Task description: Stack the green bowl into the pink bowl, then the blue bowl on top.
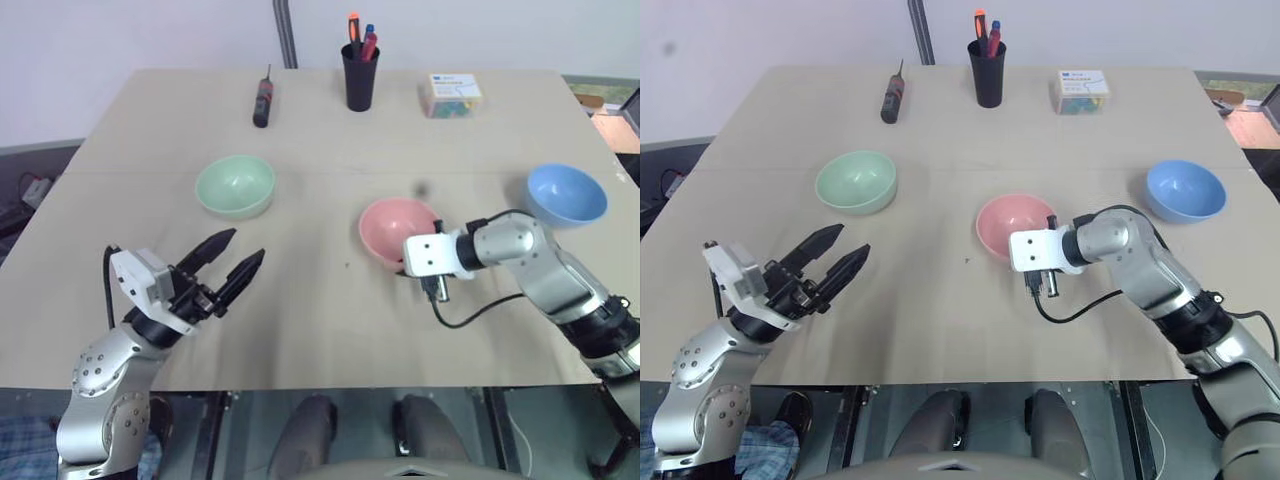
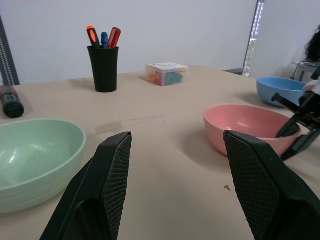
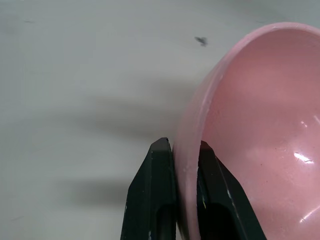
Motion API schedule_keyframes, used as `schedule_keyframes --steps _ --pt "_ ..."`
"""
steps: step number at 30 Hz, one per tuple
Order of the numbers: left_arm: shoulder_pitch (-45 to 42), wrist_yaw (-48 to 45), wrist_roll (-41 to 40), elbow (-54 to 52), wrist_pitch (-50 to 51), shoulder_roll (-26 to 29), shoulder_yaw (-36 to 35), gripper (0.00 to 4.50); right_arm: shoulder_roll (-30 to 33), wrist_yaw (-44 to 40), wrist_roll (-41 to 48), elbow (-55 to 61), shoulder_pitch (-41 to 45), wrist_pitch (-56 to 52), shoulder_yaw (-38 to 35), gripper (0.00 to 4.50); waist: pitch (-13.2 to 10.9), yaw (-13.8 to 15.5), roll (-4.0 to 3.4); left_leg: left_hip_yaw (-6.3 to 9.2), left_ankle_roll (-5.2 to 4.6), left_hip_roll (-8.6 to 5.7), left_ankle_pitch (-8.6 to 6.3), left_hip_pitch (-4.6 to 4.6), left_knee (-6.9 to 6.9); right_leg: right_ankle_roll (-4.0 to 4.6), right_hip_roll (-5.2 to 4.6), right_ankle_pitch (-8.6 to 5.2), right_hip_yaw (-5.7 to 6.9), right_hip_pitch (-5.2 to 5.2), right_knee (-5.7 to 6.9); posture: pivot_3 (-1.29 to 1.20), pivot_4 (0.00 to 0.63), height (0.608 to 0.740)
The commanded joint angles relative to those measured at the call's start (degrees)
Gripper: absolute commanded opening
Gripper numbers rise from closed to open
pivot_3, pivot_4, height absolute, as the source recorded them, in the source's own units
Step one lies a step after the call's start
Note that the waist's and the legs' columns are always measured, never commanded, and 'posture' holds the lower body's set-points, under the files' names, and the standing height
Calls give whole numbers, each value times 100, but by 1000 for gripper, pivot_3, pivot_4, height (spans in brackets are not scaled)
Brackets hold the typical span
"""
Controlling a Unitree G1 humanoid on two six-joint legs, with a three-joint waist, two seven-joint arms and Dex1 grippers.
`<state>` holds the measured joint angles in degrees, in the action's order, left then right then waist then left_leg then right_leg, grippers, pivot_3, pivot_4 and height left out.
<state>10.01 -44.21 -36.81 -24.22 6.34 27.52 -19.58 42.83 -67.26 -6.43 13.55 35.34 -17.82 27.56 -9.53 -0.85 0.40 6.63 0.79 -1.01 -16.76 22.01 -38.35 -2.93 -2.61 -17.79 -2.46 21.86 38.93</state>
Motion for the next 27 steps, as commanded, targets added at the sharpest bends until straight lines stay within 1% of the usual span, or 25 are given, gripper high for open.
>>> schedule_keyframes --steps 1,5,9,12,15,16,17,19,20,22,25,27 --pt "-84 -68 -4 -36 -72 70 -7 3103 149 -139 86 878 -139 -389 -179 34 0 -3 0 -1 0 1 0 -1 0 0 1 0 -1 -1 1 0 150 740" --pt "-124 -181 -26 1 -26 120 13 3103 138 -163 35 1308 -199 -847 -74 34 0 0 0 1 0 1 0 -2 0 0 2 0 0 -2 2 0 150 740" --pt "-207 -282 -8 110 -12 172 22 3103 71 -195 46 1622 -204 -1081 69 34 0 4 0 2 0 0 0 -2 -1 0 1 0 3 -3 1 0 150 740" --pt "-254 -321 6 138 -6 176 58 3103 61 -222 53 1708 -195 -1210 128 1201 0 4 0 3 0 0 0 -2 -1 0 1 0 4 -3 0 0 150 740" --pt "-295 -334 0 145 -29 151 68 3103 37 -228 108 1762 -178 -1364 115 2486 0 3 1 2 0 -1 0 -2 -1 0 0 0 3 -4 -1 0 150 740" --pt "-321 -318 -15 142 -27 144 60 3103 -11 -193 165 1790 -169 -1470 66 3011 0 4 1 2 0 -1 0 -2 -1 0 0 0 3 -4 -1 0 150 740" --pt "-347 -303 -28 138 -17 148 53 3103 -72 -144 234 1821 -148 -1589 -9 3393 0 4 1 3 0 -1 0 -2 -1 0 0 0 3 -4 0 0 150 740" --pt "-391 -275 -39 129 13 161 53 3103 -141 -107 445 1906 -113 -1888 -209 4301 0 1 1 6 0 -1 0 -2 -1 0 0 0 6 -4 1 0 150 740" --pt "-416 -256 -35 126 35 167 61 3103 -159 -99 580 1944 -90 -2054 -343 4406 0 2 1 6 0 -1 0 -2 -1 0 0 0 5 -4 1 0 150 740" --pt "-499 -147 -9 131 134 183 76 3103 -165 -99 957 1994 -6 -2436 -738 4406 0 5 1 6 0 -1 0 -1 -1 0 0 0 5 -4 0 0 150 740" --pt "-686 342 23 143 578 198 110 3103 -203 -160 1765 1940 221 -3036 -1606 4406 0 14 1 7 0 -5 0 -1 -2 0 -2 0 6 -5 0 0 150 740" --pt "-858 558 -15 71 806 212 144 3103 -338 -43 2389 1638 520 -3490 -2429 4406 -1 11 2 12 -2 -7 0 -1 -2 0 -3 0 9 -6 2 0 150 740"
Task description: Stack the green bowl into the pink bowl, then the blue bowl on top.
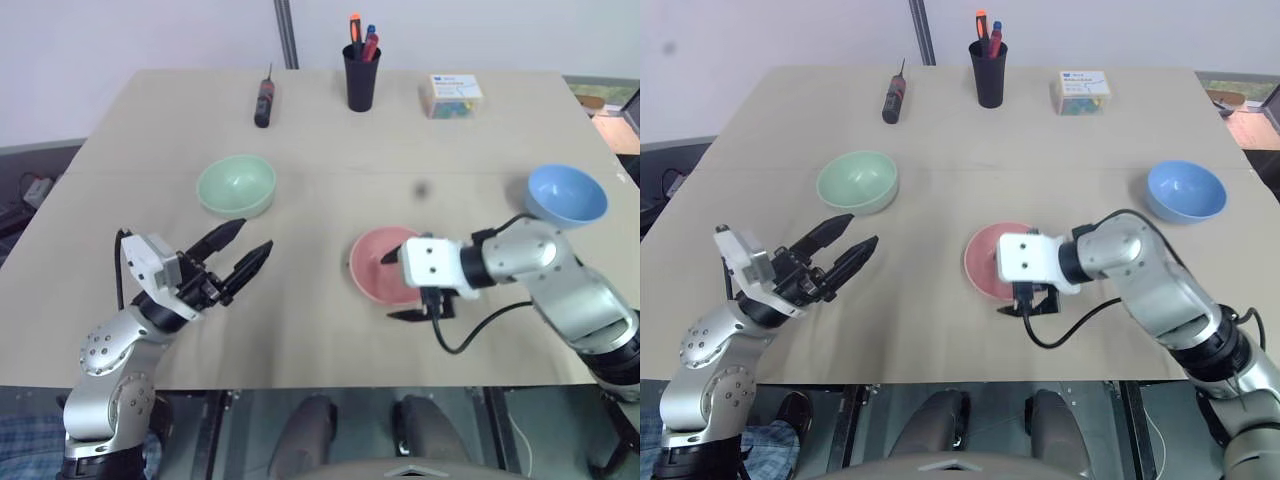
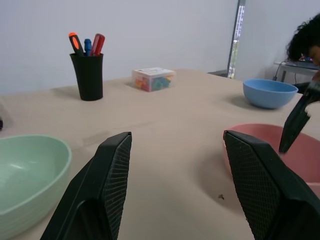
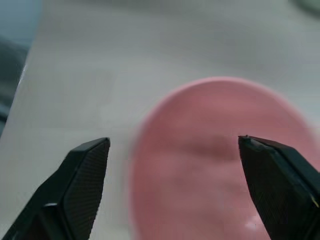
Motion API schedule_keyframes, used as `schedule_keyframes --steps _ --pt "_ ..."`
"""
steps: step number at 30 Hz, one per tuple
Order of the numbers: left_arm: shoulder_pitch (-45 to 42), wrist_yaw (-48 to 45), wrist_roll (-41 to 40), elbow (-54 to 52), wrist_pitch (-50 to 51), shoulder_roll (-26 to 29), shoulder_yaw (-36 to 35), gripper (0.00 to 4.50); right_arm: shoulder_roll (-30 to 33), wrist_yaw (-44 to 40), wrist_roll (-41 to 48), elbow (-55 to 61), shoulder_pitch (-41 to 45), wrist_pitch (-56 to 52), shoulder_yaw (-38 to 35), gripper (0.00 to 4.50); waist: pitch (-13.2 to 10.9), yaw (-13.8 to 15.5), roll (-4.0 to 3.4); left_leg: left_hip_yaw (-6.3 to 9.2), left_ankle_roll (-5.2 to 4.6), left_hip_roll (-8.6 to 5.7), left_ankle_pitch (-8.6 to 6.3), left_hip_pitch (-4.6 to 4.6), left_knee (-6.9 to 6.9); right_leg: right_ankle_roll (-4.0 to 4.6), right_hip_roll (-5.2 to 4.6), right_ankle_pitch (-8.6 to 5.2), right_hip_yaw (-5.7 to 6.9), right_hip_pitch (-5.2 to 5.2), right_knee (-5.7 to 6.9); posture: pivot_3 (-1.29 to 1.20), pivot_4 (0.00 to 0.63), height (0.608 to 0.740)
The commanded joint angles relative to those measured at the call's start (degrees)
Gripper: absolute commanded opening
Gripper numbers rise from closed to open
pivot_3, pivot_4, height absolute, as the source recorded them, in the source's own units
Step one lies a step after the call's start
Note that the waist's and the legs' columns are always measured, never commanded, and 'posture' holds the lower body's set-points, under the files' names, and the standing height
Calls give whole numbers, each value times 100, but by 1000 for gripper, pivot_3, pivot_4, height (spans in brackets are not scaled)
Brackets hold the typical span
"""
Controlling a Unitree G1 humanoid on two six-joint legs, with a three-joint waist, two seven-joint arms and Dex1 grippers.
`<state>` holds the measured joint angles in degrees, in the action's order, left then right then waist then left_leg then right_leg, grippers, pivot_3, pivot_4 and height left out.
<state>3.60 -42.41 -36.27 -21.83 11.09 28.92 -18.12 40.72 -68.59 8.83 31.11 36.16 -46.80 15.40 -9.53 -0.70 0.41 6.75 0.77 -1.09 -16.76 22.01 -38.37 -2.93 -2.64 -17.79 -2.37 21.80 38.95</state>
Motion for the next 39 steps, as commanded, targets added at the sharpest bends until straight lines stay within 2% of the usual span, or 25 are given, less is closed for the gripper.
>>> schedule_keyframes --steps 1,7,14,24,33,39 --pt "-311 478 19 -165 447 125 41 3103 -162 155 1105 -258 553 -705 -1551 4406 -1 -6 1 0 -5 0 -3 0 0 0 1 0 0 0 1 0 150 740" --pt "-1014 1400 894 203 1008 377 240 3103 63 267 2159 -438 393 -1011 -2775 4406 0 3 1 0 -2 -8 -1 5 4 0 0 0 1 4 -3 0 150 740" --pt "-2052 1781 1677 831 1633 743 737 3103 386 455 3531 -410 298 -1357 -3825 4406 -1 -8 2 -2 -8 -13 -3 8 1 -1 9 0 1 7 4 0 150 740" --pt "-2879 1469 2335 1891 1967 1043 1307 3103 766 1111 4155 -212 -139 -1158 -3918 4406 -1 -12 3 -5 -2 -13 1 11 0 -1 10 0 -2 10 4 0 150 740" --pt "-3288 851 2828 2772 1440 1070 1902 3103 899 1370 4349 -264 -223 -882 -3761 4406 -2 -11 4 -2 -2 -20 1 17 -4 -2 9 0 2 10 4 0 150 740" --pt "-3488 738 2896 3065 940 899 1825 3103 977 1512 4485 -273 -240 -787 -3726 4406 -2 -10 4 -2 -2 -19 1 19 -4 -2 0 0 2 12 4 0 150 740"
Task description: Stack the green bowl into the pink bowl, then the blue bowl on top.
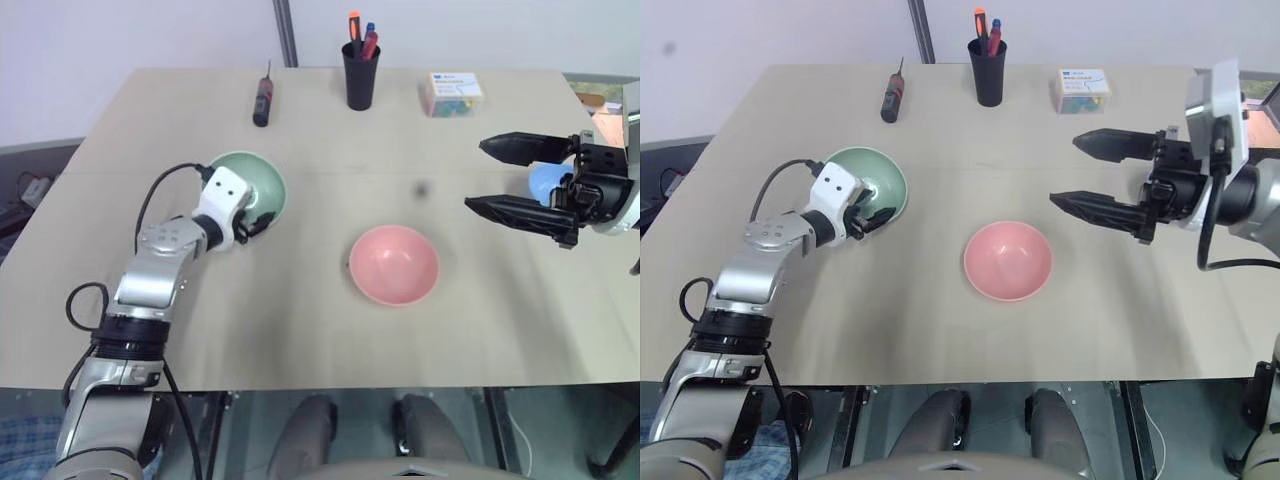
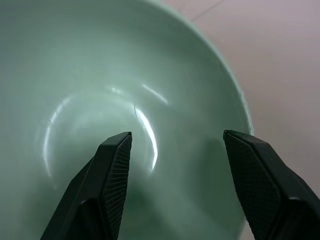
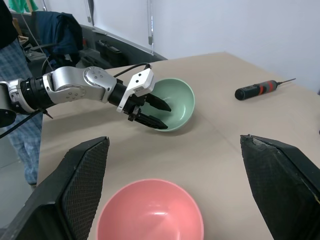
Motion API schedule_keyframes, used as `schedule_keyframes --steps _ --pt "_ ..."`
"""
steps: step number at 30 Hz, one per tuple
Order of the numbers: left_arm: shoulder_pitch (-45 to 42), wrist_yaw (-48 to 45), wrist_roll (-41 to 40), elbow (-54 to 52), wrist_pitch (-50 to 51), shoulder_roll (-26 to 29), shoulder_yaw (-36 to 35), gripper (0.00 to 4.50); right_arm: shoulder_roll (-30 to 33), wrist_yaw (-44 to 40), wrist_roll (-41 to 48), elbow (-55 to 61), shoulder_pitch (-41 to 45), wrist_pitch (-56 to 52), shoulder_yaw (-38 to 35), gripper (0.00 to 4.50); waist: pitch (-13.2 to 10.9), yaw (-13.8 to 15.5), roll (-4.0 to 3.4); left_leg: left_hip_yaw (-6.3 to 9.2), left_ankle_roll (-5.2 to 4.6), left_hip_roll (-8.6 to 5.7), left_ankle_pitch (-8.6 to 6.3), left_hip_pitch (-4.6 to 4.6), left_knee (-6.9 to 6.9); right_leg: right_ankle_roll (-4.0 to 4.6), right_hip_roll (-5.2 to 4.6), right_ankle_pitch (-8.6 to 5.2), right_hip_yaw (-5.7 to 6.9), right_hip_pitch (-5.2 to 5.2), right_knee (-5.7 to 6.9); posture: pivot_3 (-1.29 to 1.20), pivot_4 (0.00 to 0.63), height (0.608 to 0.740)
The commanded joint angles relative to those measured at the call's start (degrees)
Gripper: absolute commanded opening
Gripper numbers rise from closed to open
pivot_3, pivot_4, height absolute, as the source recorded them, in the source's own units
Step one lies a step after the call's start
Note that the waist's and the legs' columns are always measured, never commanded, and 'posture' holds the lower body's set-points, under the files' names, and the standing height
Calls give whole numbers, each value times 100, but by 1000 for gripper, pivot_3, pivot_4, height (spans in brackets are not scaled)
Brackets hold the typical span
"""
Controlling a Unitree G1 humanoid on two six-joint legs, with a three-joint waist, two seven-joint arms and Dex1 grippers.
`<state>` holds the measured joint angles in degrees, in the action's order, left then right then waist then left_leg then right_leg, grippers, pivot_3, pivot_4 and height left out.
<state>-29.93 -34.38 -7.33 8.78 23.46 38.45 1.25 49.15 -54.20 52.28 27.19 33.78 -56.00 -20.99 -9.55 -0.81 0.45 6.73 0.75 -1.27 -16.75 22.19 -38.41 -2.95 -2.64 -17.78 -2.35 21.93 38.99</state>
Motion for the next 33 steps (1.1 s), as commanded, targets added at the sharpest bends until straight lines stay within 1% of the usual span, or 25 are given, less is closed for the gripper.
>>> schedule_keyframes --steps 1,3,10,19,20,23,26,33 --pt "-139 -99 -44 -5 -359 -94 -153 3103 152 83 148 124 -26 150 -78 4406 0 2 0 0 0 0 0 0 -1 0 0 0 0 0 0 0 150 740" --pt "-125 -107 -46 -19 -580 -155 -206 3103 170 120 168 110 -45 180 -60 4406 0 2 0 1 0 0 0 2 -1 0 0 0 1 0 0 0 150 740" --pt "-68 -91 -268 -197 -567 -331 -430 3103 206 223 239 133 -151 245 -39 4406 0 -2 0 1 0 -1 0 4 -3 0 -1 0 2 1 1 0 150 740" --pt "98 -166 -116 -260 -550 -295 -336 3103 298 253 271 86 -172 325 19 4406 0 0 0 2 0 -1 0 4 -5 0 2 0 3 1 3 0 150 740" --pt "111 -189 -76 -249 -527 -265 -307 3103 313 254 273 74 -173 338 17 4406 0 0 0 2 0 -1 0 4 -5 0 3 0 3 1 4 0 150 740" --pt "101 -262 503 -146 -484 5 144 3103 328 278 258 38 -173 381 39 4406 0 -1 0 2 0 -1 0 4 -8 0 6 0 3 1 5 0 150 740" --pt "80 -330 742 -89 -588 107 356 3103 331 296 254 26 -183 398 55 4406 0 -1 0 0 -1 -3 0 3 -8 0 11 0 2 1 6 0 150 740" --pt "-63 -263 1024 194 -486 94 414 3103 424 78 206 -18 -614 678 -208 4406 0 2 0 3 -1 -3 0 7 -10 0 11 0 4 1 6 0 150 740"
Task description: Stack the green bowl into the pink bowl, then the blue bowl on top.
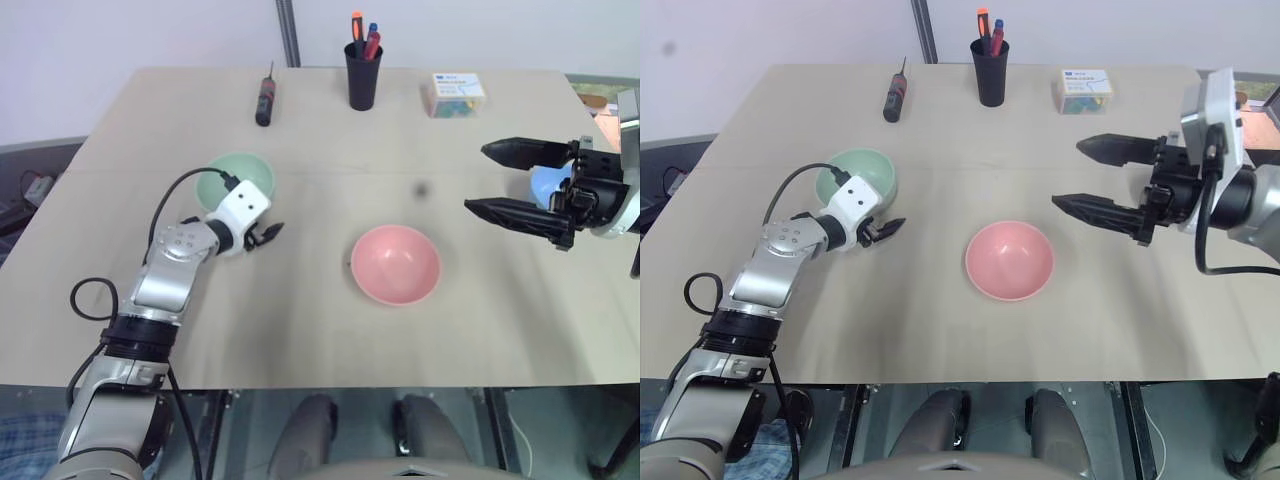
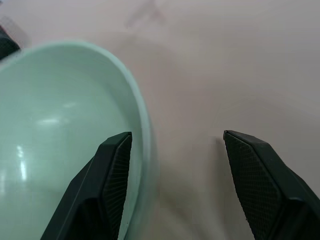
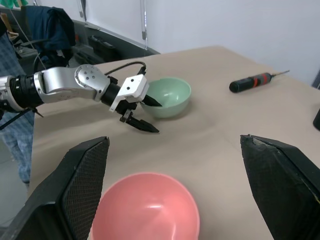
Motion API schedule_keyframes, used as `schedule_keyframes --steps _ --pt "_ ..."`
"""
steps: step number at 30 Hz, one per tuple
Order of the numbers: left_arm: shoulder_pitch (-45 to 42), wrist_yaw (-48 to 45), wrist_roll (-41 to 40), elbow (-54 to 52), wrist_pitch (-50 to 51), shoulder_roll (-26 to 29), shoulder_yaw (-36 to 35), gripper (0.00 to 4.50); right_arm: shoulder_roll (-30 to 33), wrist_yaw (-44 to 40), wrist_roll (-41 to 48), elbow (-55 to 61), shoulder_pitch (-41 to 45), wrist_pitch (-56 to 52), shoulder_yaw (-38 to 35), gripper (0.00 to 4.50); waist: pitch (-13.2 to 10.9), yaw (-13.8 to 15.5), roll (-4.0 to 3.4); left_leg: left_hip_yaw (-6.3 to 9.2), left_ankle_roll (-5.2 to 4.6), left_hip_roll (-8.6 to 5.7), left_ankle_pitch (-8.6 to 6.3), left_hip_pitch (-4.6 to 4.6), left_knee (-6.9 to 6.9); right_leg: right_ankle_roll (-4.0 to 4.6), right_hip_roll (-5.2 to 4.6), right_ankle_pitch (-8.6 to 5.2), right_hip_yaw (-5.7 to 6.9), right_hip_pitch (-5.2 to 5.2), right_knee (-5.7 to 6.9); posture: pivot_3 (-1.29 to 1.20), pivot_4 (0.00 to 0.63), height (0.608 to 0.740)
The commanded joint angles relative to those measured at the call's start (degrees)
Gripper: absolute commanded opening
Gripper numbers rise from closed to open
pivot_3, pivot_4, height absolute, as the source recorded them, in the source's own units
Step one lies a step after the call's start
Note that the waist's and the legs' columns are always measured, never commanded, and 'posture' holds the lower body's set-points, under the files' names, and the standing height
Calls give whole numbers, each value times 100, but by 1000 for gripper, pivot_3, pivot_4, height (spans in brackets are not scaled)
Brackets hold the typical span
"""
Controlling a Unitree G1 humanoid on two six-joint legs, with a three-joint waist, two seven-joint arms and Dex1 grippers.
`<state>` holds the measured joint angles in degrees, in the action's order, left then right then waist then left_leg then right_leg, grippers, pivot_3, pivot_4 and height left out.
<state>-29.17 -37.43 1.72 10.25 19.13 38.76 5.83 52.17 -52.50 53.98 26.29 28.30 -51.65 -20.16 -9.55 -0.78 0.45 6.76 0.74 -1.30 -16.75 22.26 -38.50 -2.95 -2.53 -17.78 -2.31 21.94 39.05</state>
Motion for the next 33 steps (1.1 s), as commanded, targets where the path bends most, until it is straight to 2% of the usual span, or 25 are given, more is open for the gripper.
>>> schedule_keyframes --steps 1,13,24,27,31,33 --pt "-145 34 130 68 -59 54 -51 3103 134 -97 46 70 -95 275 -309 4406 0 -1 0 -1 0 0 0 0 -1 0 0 0 0 0 1 0 150 740" --pt "-178 -39 187 233 -151 78 -104 3103 392 -342 12 11 -680 545 -557 4406 0 -1 0 -2 -1 0 0 -4 -7 0 1 0 -2 0 14 0 150 740" --pt "-200 -182 146 270 -181 122 -143 3103 364 -473 -111 -24 -1454 885 -949 4406 1 -4 1 -9 -4 0 -2 -11 -13 -1 2 0 -9 -1 32 0 150 740" --pt "-191 -223 128 270 -161 106 -147 2422 379 -459 -104 -15 -1566 885 -986 4500 1 -2 1 -8 -7 0 -4 -12 -20 -1 4 -1 -9 -2 40 0 150 740" --pt "-135 -286 102 179 -144 91 -153 674 399 -446 -94 9 -1666 894 -1019 4500 1 -2 1 -8 -7 0 -4 -12 -28 -1 5 -1 -9 -2 44 0 150 740" --pt "-129 -286 117 173 -146 82 -159 30 417 -457 -113 6 -1697 911 -1018 4500 5 0 -4 -6 -7 1 -4 -14 -30 -1 4 -1 -9 -4 46 0 150 740"
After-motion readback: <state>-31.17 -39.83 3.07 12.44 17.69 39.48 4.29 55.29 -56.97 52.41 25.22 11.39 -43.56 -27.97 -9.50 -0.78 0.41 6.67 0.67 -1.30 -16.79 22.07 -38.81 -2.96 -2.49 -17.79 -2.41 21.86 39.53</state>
